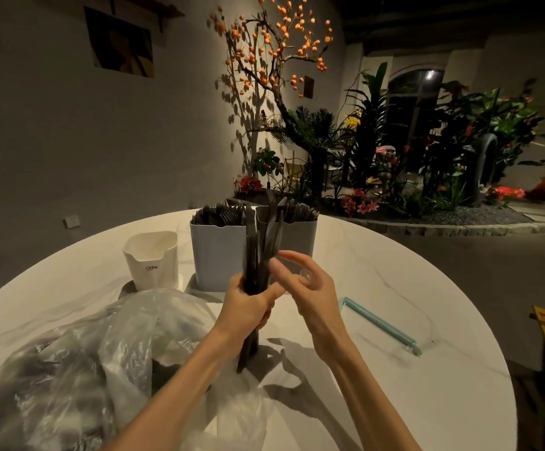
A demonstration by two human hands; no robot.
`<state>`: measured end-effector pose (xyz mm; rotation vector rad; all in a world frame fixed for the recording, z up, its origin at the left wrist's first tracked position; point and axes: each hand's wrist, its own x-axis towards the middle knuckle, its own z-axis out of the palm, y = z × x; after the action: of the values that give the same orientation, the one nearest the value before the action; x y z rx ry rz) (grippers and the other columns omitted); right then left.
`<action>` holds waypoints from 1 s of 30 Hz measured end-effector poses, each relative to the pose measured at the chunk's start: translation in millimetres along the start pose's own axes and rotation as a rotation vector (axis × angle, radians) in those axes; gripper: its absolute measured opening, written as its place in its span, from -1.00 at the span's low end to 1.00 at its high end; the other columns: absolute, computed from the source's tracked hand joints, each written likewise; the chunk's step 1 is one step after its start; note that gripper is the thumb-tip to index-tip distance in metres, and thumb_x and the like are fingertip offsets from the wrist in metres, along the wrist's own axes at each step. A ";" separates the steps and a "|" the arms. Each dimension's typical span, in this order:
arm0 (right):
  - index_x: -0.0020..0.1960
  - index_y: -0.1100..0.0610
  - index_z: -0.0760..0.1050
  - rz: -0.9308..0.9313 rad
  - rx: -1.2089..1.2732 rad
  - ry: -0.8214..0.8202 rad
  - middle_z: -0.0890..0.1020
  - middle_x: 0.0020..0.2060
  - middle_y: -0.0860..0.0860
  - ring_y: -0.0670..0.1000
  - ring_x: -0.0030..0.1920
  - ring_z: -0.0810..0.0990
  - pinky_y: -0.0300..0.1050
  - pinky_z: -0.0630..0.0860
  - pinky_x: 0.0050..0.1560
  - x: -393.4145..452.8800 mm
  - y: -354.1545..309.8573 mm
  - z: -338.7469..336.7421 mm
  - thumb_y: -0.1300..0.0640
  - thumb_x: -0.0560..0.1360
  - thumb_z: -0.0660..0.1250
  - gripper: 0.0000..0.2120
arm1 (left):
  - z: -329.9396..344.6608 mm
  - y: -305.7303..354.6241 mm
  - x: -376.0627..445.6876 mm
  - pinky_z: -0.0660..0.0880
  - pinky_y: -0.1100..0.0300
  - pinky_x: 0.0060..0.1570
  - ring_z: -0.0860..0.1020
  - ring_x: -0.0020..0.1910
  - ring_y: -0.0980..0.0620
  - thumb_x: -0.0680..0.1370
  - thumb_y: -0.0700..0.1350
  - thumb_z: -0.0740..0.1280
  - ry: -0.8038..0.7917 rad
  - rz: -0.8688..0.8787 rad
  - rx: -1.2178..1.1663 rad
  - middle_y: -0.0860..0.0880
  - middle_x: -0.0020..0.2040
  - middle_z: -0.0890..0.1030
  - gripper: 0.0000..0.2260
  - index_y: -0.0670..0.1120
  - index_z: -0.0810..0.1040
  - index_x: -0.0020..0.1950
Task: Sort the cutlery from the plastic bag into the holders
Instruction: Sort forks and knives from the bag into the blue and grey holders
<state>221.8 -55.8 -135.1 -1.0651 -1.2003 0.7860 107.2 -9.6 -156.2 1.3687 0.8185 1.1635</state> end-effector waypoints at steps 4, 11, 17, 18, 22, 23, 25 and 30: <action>0.22 -0.07 0.59 -0.121 -0.058 -0.018 0.74 -0.11 -0.09 -0.08 0.01 0.68 -0.38 0.56 -0.13 3.4 6.0 -1.0 -0.11 0.28 0.58 -0.47 | 2.5 -1.1 1.0 0.40 0.36 -0.44 0.46 -0.47 0.16 0.59 -0.21 0.38 -0.021 0.264 0.095 0.11 -0.44 0.53 -0.95 -0.14 0.60 -0.06; -0.14 -0.15 0.58 -0.198 -0.294 0.004 0.64 -0.41 -0.06 -0.02 -0.39 0.63 -0.10 0.67 -0.27 5.7 17.0 -4.0 -0.33 0.30 0.51 -0.68 | 0.0 -11.8 2.8 0.64 0.13 -0.24 0.64 -0.33 -0.04 0.58 -0.12 0.38 -0.047 0.014 0.082 -0.08 -0.30 0.67 -0.84 -0.19 0.67 -0.07; 0.07 -0.09 0.65 -0.265 -0.123 -0.045 0.74 -0.17 -0.14 -0.08 -0.08 0.73 -0.23 0.64 -0.05 4.6 5.1 0.8 -0.08 0.38 0.53 -0.73 | 5.7 9.9 -7.3 0.38 0.22 -0.59 0.38 -0.61 0.04 0.52 -0.01 0.36 -0.040 0.147 0.009 -0.03 -0.55 0.43 -0.64 -0.35 0.54 -0.10; 0.11 -0.04 0.65 -0.273 -0.087 -0.045 0.74 -0.11 -0.14 -0.10 -0.01 0.72 -0.26 0.62 0.00 4.6 3.1 1.2 -0.08 0.36 0.53 -0.66 | 8.3 14.3 -8.2 0.34 0.23 -0.60 0.35 -0.61 0.07 0.49 0.02 0.37 -0.026 0.205 -0.034 -0.01 -0.55 0.41 -0.64 -0.33 0.54 -0.13; 0.18 0.02 0.64 -0.265 -0.119 -0.049 0.74 -0.06 -0.14 -0.09 0.04 0.71 -0.21 0.63 0.05 5.8 6.4 5.2 -0.13 0.35 0.54 -0.55 | 4.2 3.9 2.0 0.37 0.29 -0.50 0.42 -0.52 0.15 0.60 -0.25 0.35 0.095 0.247 0.065 0.06 -0.50 0.47 -0.80 -0.12 0.54 -0.23; 0.17 0.01 0.65 -0.257 -0.143 -0.050 0.74 -0.08 -0.13 -0.07 0.00 0.71 -0.19 0.65 0.02 6.1 8.6 4.5 -0.11 0.36 0.54 -0.58 | 1.5 -0.9 2.9 0.43 0.30 -0.46 0.48 -0.47 0.14 0.61 -0.29 0.33 0.091 0.220 0.110 0.05 -0.47 0.52 -0.79 -0.10 0.57 -0.20; 0.07 -0.02 0.67 -0.230 -0.215 -0.041 0.73 -0.18 -0.12 -0.04 -0.13 0.72 -0.20 0.65 -0.13 8.2 15.9 0.8 -0.02 0.42 0.54 -0.75 | -2.2 -8.4 3.1 0.55 0.31 -0.31 0.60 -0.33 0.09 0.61 -0.24 0.34 0.025 0.101 0.162 0.02 -0.35 0.63 -0.83 -0.03 0.62 -0.13; -0.24 0.14 0.62 -0.041 -0.340 0.092 0.62 -0.42 -0.01 0.00 -0.32 0.65 -0.30 0.57 -0.30 13.8 29.4 -6.0 -0.09 0.45 0.51 -0.70 | -7.8 -21.4 1.4 0.65 0.07 -0.08 0.64 -0.29 -0.02 0.59 -0.02 0.39 -0.110 -0.202 0.211 -0.01 -0.33 0.62 -0.80 -0.14 0.58 0.07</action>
<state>232.4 -34.7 -158.2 -1.3341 -1.3002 0.5047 103.2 -2.7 -177.6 1.4693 0.9967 0.8569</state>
